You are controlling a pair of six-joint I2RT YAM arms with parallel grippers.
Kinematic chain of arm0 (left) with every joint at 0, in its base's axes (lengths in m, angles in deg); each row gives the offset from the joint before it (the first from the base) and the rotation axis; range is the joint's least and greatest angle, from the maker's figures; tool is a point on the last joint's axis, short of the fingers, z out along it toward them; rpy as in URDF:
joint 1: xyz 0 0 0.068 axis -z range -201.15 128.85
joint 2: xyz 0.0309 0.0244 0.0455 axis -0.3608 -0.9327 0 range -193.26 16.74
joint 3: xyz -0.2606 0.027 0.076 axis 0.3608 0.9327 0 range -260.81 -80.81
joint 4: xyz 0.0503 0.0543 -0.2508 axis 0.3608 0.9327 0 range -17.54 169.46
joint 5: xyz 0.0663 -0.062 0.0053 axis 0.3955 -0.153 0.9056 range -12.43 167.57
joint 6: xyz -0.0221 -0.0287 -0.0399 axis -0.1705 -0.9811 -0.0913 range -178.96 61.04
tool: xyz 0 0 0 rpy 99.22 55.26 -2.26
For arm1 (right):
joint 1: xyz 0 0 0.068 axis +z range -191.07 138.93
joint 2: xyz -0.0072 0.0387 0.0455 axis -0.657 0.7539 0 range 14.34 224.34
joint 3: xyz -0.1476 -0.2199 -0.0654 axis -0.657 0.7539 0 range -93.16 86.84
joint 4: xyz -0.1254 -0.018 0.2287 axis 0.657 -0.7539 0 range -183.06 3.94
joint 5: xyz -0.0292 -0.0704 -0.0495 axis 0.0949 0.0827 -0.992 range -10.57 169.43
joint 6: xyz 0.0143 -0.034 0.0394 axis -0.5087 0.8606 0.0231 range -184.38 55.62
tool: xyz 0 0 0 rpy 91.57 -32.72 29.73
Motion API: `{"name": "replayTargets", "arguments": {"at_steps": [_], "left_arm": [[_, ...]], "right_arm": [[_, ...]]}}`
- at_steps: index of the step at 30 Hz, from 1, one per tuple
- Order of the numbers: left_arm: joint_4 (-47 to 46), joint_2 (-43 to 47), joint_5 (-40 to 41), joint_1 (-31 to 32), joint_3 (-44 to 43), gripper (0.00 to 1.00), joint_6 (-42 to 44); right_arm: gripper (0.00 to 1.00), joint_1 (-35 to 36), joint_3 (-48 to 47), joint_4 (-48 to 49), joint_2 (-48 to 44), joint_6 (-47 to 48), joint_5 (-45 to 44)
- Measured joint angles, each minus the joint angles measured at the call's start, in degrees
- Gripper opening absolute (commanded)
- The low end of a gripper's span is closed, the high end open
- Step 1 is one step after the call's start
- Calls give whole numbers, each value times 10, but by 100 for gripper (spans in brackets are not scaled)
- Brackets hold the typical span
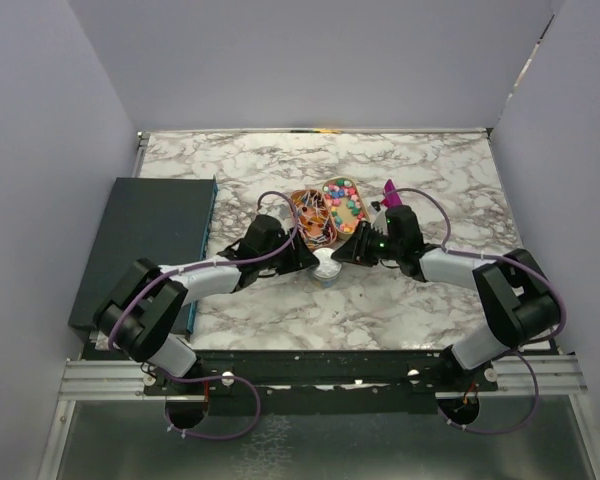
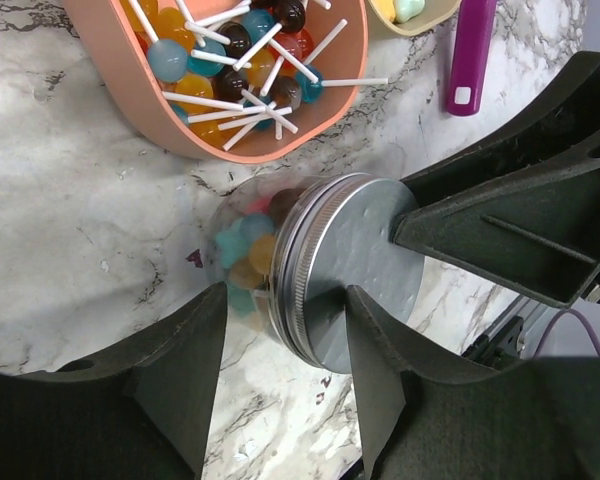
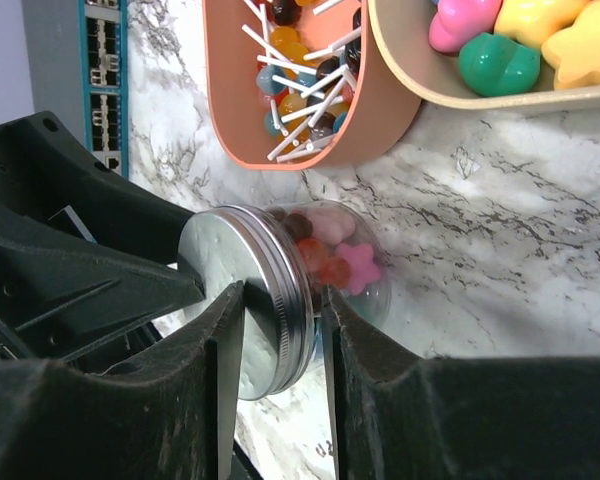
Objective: Pack the candies
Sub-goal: Close the bottle lid on the packing bottle.
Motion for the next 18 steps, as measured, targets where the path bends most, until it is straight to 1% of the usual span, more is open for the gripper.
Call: {"name": "replayTargets", "arguments": {"at_steps": [4,9,10,13,14,15,16,18], "left_arm": [[4,7,0,0,2,61,3],[24,48,11,2,12,72,14],[29,58,15,4,12,77,19],[42,87,35,20,13,87,33],[49,99,47,32,13,91,42],[52,106,55,40,14,97,46],[58,114,68,50,15,99,54],[66,138,101,83,23,99,68]], "right_arm": [[40,0,0,-33,-22,3,-10],[44,0,-6,-110,-75,24,-41],[44,0,-10,-124,-87,29,-47],[48,0,-28,-162,-123,45,-64],[50,0,-33,-172,-135,51,-67],[52,0,-38,-182,-147,57,-70],[54,0,-41,-188,-160,63,-74],[56,0,-45,-203,-186,75,-85]]}}
